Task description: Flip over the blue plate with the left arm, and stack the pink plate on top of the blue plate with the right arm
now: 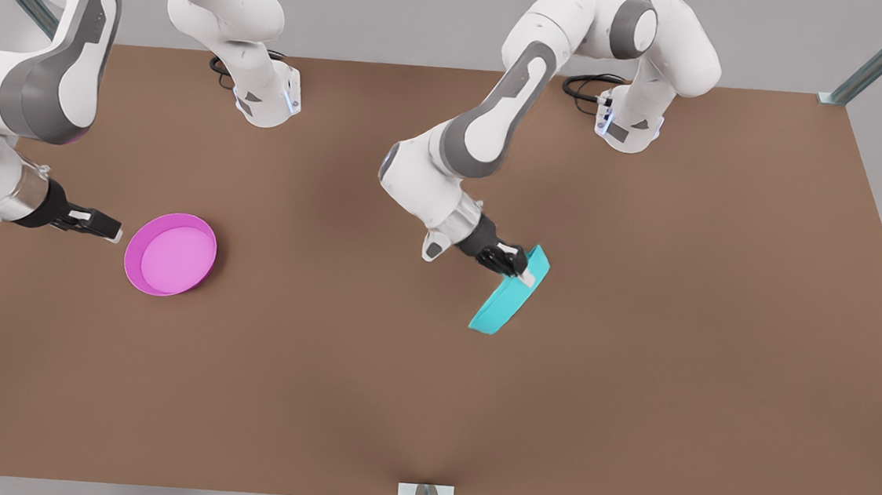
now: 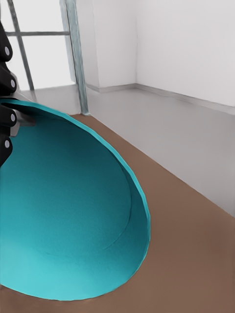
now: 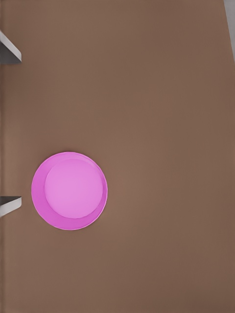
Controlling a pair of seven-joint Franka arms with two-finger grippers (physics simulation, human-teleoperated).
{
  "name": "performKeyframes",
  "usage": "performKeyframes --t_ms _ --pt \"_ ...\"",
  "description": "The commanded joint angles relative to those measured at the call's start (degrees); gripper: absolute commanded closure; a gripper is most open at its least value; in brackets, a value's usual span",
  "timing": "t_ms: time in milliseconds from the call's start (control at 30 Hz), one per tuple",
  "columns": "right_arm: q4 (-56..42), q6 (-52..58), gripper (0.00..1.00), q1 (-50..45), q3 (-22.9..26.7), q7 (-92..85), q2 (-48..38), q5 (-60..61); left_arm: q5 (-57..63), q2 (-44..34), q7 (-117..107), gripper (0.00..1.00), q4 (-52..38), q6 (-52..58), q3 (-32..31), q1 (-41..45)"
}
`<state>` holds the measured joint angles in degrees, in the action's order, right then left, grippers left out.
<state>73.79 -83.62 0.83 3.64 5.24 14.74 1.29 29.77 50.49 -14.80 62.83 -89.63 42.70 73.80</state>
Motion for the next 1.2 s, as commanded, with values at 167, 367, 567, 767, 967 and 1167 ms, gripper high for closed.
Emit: performKeyframes --t_ms 167,367,567,767,967,1167 --pt "0.0 -0.1 0.0 0.1 0.0 -0.2 0.4 0.3 23.0 5.6 -92.3 0.79 7.7 -21.8 -0.8 3.9" --pt "0.0 -0.1 0.0 0.7 0.2 -0.2 1.0 1.2 46.5 6.8 -120.8 0.79 11.4 -21.9 -10.8 0.5" --pt "0.0 -0.1 0.0 1.0 0.2 -0.2 1.2 1.2 57.9 12.2 -129.4 0.79 11.4 -21.0 -11.7 -0.6" --pt "0.0 -0.1 0.0 1.2 0.2 -0.2 1.5 1.2 59.1 14.7 -129.0 0.79 11.4 -20.8 -12.4 -0.6" --pt "0.0 -0.1 0.0 1.5 0.2 -0.2 1.6 1.3 60.0 17.3 -129.3 0.79 11.2 -18.3 -14.4 -0.5" --pt "0.0 -0.1 0.0 1.5 0.2 -0.2 1.6 1.3 59.4 17.4 -128.6 0.09 10.9 -17.6 -15.8 -0.4"
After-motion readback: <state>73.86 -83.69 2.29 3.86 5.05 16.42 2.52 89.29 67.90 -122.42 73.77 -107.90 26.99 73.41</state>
